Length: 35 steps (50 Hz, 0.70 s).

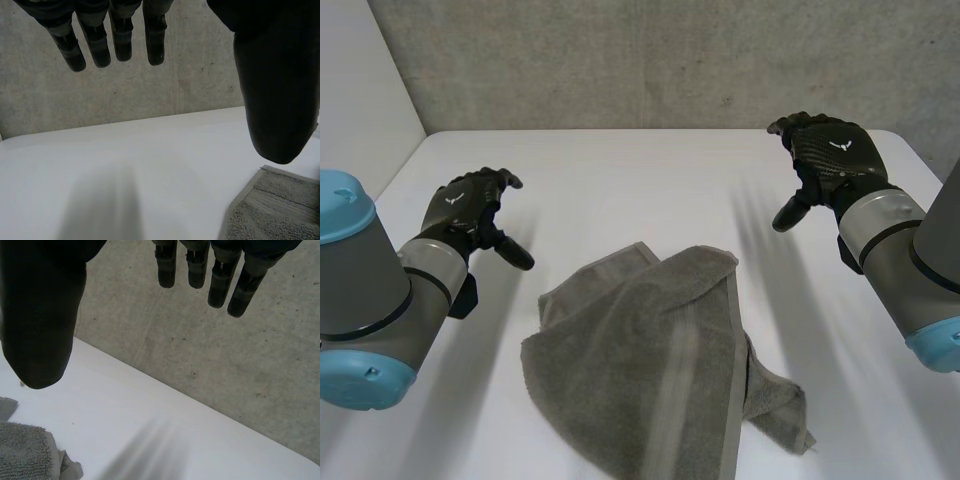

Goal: Fold the towel.

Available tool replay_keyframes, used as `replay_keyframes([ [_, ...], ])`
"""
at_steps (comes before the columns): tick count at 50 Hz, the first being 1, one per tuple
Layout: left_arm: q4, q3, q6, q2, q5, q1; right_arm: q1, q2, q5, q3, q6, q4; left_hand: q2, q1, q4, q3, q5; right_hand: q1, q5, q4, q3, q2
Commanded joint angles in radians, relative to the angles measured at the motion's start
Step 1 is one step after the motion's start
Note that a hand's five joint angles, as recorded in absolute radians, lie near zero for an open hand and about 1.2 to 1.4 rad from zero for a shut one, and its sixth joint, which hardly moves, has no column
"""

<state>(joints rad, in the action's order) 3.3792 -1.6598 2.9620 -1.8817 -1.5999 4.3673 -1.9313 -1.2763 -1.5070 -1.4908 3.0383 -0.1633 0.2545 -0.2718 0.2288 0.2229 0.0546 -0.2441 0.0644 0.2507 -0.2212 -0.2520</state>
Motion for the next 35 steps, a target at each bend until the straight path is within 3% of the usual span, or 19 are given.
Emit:
replay_keyframes([
  [1, 0.003, -0.001, 0.000, -0.004, 0.000, 0.000, -0.006, -0.002, 0.054, 0.004, -0.018, 0.031, -0.059, 0.076, -0.054, -0.048, -0.033, 0.070, -0.064, -0.076, 0.047, 0.077],
  [4, 0.003, -0.001, 0.000, -0.005, 0.000, 0.000, -0.015, 0.002, 0.163, 0.018, -0.080, 0.121, -0.059, 0.076, -0.054, -0.048, -0.033, 0.070, -0.064, -0.076, 0.047, 0.077],
  [5, 0.003, -0.001, 0.000, -0.005, 0.000, 0.000, -0.015, 0.002, 0.163, 0.018, -0.081, 0.122, -0.059, 0.076, -0.054, -0.048, -0.033, 0.070, -0.064, -0.076, 0.047, 0.077],
  [7, 0.005, -0.001, 0.000, -0.005, 0.000, 0.000, -0.020, 0.020, 0.272, 0.032, -0.168, 0.224, -0.059, 0.076, -0.054, -0.048, -0.033, 0.070, -0.064, -0.076, 0.047, 0.077],
  [10, 0.005, -0.001, 0.000, -0.007, 0.000, 0.000, -0.057, 0.044, 0.327, 0.041, -0.223, 0.292, -0.059, 0.076, -0.054, -0.048, -0.033, 0.070, -0.064, -0.076, 0.047, 0.077],
  [19, 0.005, -0.001, 0.000, -0.013, 0.000, 0.000, -0.129, 0.110, 0.347, 0.023, -0.240, 0.289, -0.059, 0.076, -0.054, -0.048, -0.033, 0.070, -0.064, -0.076, 0.047, 0.077],
  [25, 0.005, -0.001, 0.000, -0.011, 0.000, 0.000, -0.222, 0.183, 0.334, 0.018, -0.230, 0.191, -0.059, 0.076, -0.054, -0.048, -0.033, 0.070, -0.064, -0.076, 0.047, 0.077],
  [35, 0.005, -0.001, -0.001, -0.017, -0.002, 0.001, -0.339, 0.279, 0.234, 0.035, -0.231, 0.059, -0.059, 0.076, -0.054, -0.048, -0.033, 0.070, -0.064, -0.076, 0.047, 0.077],
])
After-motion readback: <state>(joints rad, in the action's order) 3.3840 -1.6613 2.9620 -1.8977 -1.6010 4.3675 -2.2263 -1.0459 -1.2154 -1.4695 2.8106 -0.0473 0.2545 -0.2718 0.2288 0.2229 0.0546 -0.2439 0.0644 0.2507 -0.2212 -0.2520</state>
